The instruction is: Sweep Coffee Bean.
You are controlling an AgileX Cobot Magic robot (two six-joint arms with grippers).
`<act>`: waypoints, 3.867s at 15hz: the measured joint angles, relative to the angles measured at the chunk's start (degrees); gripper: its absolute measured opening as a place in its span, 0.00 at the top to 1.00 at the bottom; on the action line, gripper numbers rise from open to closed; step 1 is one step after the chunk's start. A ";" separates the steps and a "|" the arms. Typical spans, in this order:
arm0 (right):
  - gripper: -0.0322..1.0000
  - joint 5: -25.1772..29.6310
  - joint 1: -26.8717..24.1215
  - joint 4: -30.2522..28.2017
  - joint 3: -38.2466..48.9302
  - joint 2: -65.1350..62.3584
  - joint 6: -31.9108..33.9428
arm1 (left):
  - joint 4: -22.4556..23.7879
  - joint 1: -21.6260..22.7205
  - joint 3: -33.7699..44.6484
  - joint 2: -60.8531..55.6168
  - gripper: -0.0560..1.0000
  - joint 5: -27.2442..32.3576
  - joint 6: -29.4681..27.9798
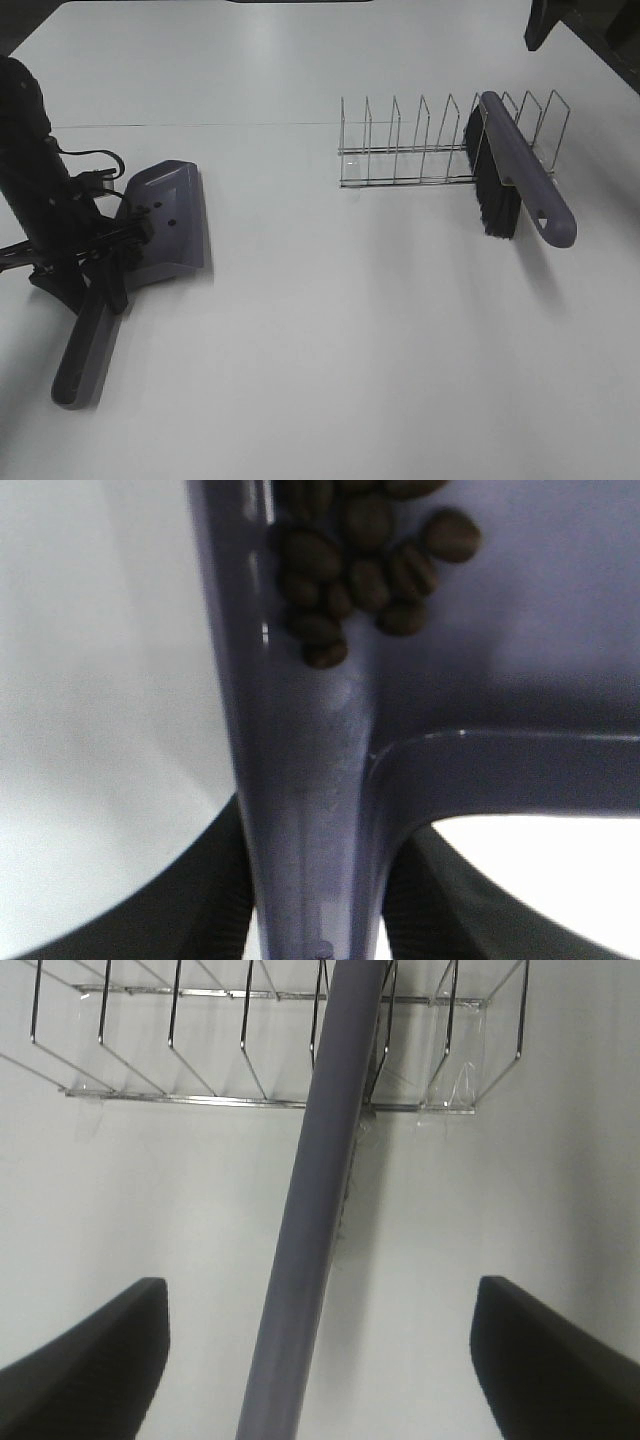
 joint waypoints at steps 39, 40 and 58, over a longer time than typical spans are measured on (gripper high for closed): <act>0.27 -6.07 0.00 -0.06 79.07 -109.32 -3.50 | 16.04 -0.23 24.69 -38.96 0.18 -2.35 -2.92; 0.27 -6.07 0.00 -0.06 79.07 -109.78 -3.50 | 16.04 -0.23 28.65 -41.88 0.18 -3.61 -3.72; 0.27 -6.07 0.00 0.29 79.07 -109.84 -3.50 | 17.02 -0.23 50.53 -117.57 0.18 -2.81 -5.56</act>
